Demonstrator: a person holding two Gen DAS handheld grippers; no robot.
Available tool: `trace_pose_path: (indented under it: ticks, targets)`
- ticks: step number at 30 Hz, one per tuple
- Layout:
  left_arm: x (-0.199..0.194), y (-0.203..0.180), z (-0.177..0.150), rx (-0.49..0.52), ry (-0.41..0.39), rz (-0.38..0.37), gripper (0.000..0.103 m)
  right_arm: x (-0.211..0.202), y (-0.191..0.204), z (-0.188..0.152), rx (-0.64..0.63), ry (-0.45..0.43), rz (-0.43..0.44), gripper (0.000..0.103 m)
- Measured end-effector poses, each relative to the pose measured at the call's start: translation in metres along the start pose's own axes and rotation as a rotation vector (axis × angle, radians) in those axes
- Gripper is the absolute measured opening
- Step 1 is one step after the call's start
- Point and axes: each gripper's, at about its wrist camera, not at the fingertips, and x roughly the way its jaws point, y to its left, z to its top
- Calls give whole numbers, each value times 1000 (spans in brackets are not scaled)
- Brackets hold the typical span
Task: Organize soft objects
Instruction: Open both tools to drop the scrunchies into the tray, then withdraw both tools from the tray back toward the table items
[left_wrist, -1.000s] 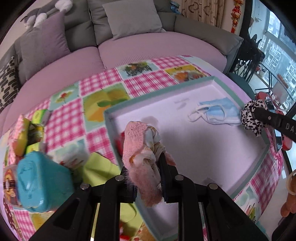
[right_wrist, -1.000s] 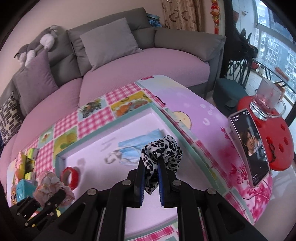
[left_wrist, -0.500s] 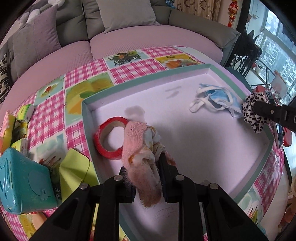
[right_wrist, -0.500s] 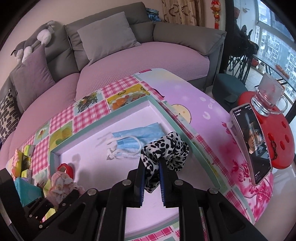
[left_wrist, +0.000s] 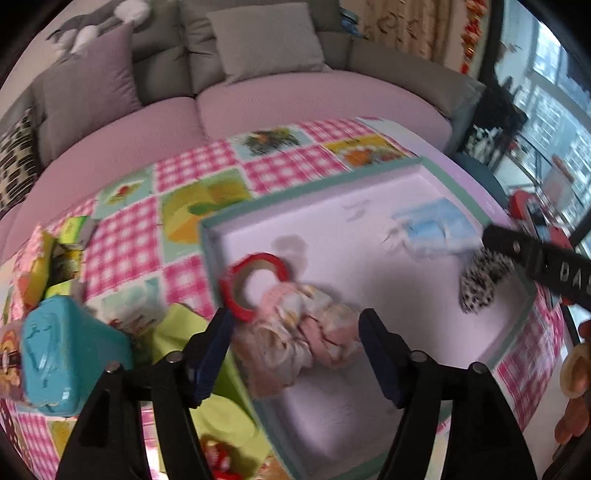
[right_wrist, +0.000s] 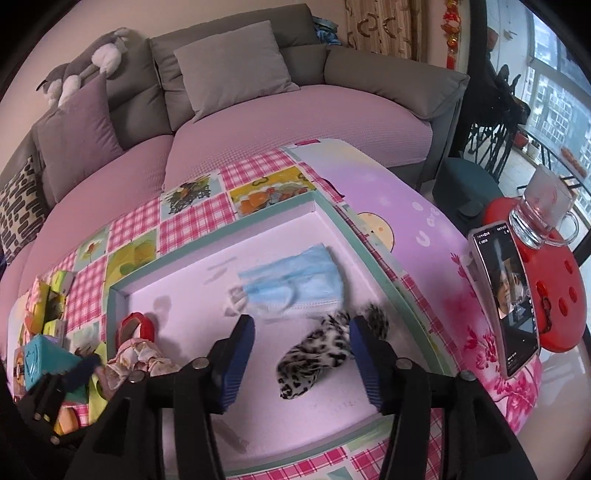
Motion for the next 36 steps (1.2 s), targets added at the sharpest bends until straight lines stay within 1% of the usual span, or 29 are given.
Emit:
trace_pose_path:
  ticks: [3, 4, 5, 6, 10, 12, 14, 16, 18, 19, 20, 27, 36]
  targets:
    - [-7, 12, 2, -38, -24, 36, 73, 3, 2, -1, -15, 13, -3, 65]
    - [-9, 18, 3, -56, -31, 50, 76, 4, 3, -1, -19, 16, -5, 68]
    - [-10, 23, 3, -72, -38, 60, 80, 4, 4, -1, -24, 18, -6, 71]
    - [-10, 26, 3, -82, -41, 66, 82, 5, 4, -1, -25, 19, -6, 73]
    - [-15, 40, 3, -130, -58, 95, 85, 5, 6, -1, -31, 21, -4, 84]
    - [-18, 46, 3, -151, -65, 113, 88, 6, 7, -2, -36, 25, -2, 86]
    - [-20, 51, 2, -165, -71, 125, 91, 5, 8, -3, -39, 25, 7, 87]
    - [-23, 52, 1, -166, -76, 132, 91, 5, 9, -3, -42, 23, 11, 89]
    - [-26, 52, 1, -167, -85, 135, 92, 4, 11, -3, -56, 23, 13, 95]
    - [-27, 53, 1, -169, -88, 136, 94, 3, 12, -4, -63, 23, 13, 101]
    - [-28, 54, 1, -172, -91, 137, 95, 3, 14, -4, -68, 21, 15, 102]
    - [-28, 63, 0, -213, -92, 186, 95, 3, 15, -5, -64, 12, 35, 103]
    - [-39, 66, 1, -229, -117, 174, 95, -1, 16, -4, -64, -6, 44, 103]
